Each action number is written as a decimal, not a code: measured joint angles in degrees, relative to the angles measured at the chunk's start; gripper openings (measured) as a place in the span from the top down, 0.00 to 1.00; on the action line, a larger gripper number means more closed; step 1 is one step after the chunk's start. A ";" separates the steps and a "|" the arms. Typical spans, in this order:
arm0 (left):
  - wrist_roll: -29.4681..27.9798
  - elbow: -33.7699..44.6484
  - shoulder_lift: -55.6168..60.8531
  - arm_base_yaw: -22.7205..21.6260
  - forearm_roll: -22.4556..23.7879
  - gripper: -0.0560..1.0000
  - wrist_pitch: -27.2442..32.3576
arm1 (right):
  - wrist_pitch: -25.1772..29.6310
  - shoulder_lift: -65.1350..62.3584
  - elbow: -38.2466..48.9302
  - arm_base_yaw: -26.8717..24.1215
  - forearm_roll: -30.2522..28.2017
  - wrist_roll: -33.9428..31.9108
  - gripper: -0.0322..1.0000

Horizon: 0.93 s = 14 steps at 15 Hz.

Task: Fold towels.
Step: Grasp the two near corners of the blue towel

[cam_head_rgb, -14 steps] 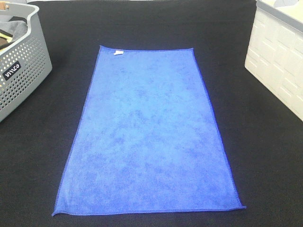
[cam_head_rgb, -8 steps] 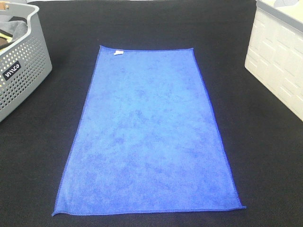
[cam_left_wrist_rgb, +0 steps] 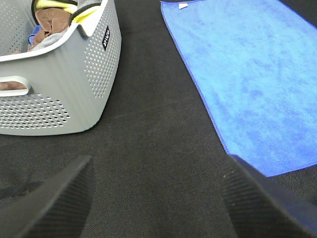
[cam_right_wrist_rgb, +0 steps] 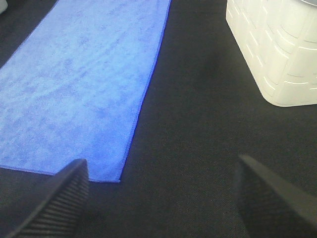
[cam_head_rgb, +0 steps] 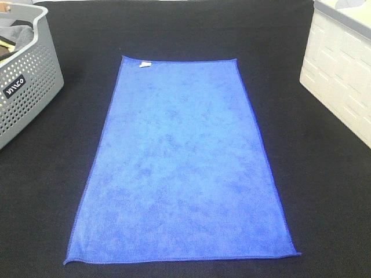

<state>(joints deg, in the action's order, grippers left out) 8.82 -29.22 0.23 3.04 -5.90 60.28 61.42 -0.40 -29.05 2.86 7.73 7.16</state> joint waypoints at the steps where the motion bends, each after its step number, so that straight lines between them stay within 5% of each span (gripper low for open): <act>1: 0.00 0.00 0.00 0.00 0.00 0.29 0.00 | 0.00 0.00 0.00 0.00 0.00 0.00 0.24; 14: 0.00 0.00 0.00 0.00 0.00 0.29 0.00 | 0.00 0.00 0.00 0.00 0.00 0.00 0.24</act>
<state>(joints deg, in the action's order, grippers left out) 8.82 -29.22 0.23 3.04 -5.90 60.28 61.42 -0.40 -29.05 2.86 7.73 7.16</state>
